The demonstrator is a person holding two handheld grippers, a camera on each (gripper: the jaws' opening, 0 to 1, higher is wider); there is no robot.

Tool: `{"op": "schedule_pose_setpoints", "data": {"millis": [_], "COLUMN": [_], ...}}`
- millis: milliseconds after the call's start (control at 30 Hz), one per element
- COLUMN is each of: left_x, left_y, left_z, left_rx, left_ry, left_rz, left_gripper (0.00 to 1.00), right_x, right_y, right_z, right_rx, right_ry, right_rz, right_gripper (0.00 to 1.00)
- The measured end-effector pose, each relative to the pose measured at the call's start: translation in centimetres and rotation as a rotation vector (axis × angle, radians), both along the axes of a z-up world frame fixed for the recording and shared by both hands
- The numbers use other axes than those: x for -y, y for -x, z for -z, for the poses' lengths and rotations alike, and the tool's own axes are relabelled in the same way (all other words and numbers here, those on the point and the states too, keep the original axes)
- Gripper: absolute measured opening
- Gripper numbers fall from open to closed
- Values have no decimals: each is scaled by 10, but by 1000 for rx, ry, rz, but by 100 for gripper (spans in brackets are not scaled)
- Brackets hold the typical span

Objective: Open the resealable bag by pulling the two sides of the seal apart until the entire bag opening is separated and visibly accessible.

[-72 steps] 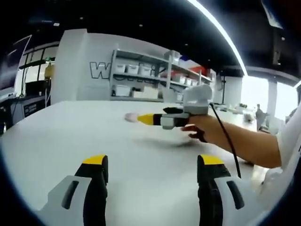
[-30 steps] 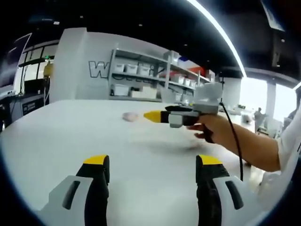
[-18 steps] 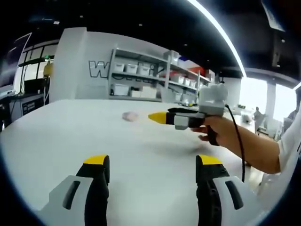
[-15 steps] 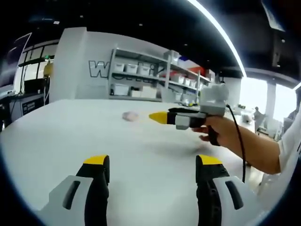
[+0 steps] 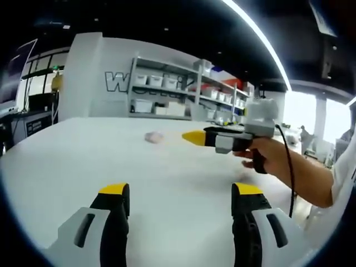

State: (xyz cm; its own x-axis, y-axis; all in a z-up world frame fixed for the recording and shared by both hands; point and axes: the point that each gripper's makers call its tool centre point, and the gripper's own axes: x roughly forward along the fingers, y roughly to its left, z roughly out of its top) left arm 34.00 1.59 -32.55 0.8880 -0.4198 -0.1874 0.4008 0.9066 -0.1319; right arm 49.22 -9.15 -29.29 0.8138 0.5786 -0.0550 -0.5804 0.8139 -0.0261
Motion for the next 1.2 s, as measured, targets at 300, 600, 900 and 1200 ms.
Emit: {"op": "schedule_pose_setpoints", "data": {"millis": [300, 600, 900, 1200], "left_x": [0, 1, 1, 0], "left_y": [0, 0, 0, 0], "left_z": [0, 0, 1, 1], "left_rx": [0, 1, 0, -2], "left_ry": [-2, -5, -6, -6], "left_rz": [1, -1, -3, -3], "left_gripper": [75, 75, 74, 74], "right_x": [9, 15, 16, 20], "right_y": [12, 20, 28, 38], "right_z": [-1, 4, 8, 10], "right_rx": [4, -5, -13, -17], "right_ry": [-14, -21, -27, -39], "right_rz": [7, 16, 14, 18], "right_gripper": [76, 74, 72, 72]}}
